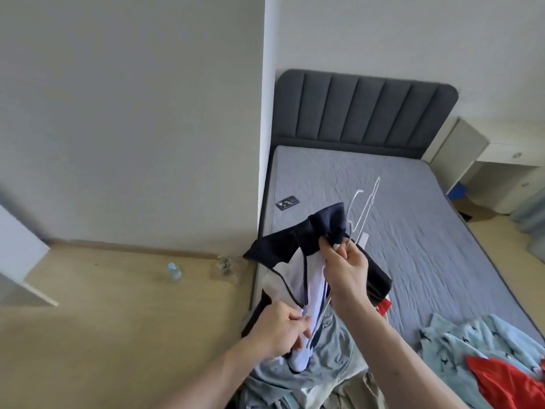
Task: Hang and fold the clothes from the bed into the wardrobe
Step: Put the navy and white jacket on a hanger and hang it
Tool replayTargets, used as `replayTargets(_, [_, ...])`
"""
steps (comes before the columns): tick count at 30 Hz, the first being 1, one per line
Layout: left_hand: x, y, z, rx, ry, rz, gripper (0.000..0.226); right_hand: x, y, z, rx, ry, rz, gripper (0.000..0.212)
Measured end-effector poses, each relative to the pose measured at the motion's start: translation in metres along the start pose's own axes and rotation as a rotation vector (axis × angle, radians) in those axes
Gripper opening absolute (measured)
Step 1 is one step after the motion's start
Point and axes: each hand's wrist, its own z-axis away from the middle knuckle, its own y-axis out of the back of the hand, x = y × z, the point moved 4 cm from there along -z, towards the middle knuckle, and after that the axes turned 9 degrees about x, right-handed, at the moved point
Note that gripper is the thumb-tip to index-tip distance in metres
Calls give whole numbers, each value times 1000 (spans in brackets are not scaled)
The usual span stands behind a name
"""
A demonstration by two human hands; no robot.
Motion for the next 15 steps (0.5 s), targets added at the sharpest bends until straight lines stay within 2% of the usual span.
replayTargets(5, [-41, -11, 25, 111, 120, -98, 52, -2, 12, 11, -175, -42, -26, 55])
replayTargets(7, [-49, 5, 32, 271, 171, -70, 62, 1, 19, 16, -260, -52, 21, 50])
replayTargets(9, [-51, 25, 34, 428, 246, 51, 63, 2, 21, 24, -334, -78, 64, 40])
replayTargets(10, [-52, 34, 31, 466, 317, 148, 66, 2, 21, 27, -365, -89, 79, 42])
replayTargets(12, [-59, 43, 28, 450, 545, 361, 93, 0, 18, 34, -438, -102, 93, 52])
replayTargets(13, [-65, 41, 26, 393, 649, 446, 101, -2, 15, 38, -475, -102, 96, 54])
replayTargets(15, [-75, 35, 26, 233, 761, 608, 104, -7, 9, 45, -546, -108, 100, 54])
